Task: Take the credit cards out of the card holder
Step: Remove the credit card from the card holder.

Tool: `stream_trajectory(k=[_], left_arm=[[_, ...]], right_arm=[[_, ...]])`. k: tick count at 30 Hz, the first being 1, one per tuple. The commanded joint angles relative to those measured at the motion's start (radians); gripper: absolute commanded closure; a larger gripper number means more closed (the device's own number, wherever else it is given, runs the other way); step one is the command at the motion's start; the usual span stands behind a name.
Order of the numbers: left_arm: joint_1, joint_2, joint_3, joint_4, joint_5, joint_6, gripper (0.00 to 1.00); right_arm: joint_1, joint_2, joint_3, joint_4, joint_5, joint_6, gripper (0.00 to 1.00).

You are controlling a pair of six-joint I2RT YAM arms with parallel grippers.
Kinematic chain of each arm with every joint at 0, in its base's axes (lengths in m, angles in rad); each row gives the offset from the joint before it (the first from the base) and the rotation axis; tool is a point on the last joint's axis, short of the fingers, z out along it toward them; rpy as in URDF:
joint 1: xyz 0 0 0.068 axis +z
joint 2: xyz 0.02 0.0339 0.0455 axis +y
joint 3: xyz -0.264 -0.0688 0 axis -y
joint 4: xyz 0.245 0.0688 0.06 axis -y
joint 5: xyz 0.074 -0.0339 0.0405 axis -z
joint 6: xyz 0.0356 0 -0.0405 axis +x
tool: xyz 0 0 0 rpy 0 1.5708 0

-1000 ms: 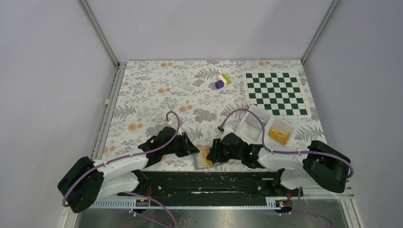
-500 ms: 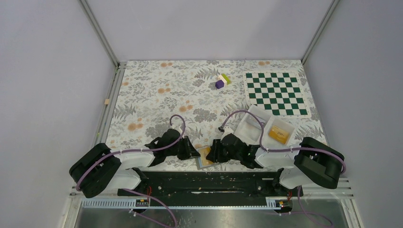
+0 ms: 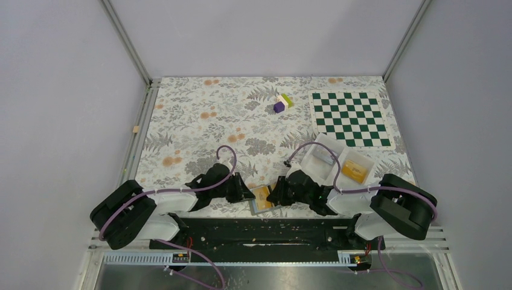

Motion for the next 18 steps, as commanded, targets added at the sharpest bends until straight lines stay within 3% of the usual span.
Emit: stream_trajectory(k=[1, 15, 18], left_arm=[[-0.004, 0.029, 0.002, -0.023, -0.013, 0.028, 0.83], [-0.004, 0.031, 0.003, -0.024, -0.01, 0.027, 0.83], [-0.004, 0.034, 0.006, -0.03, -0.008, 0.029, 0.83]], right_arm=[[-0.03, 0.01, -0.043, 0.075, -0.039, 0.018, 0.81], [-0.087, 0.154, -0.099, 0.421, -0.225, 0.118, 0.8], [-0.1, 0.18, -0.107, 0.448, -0.227, 0.133, 0.87]])
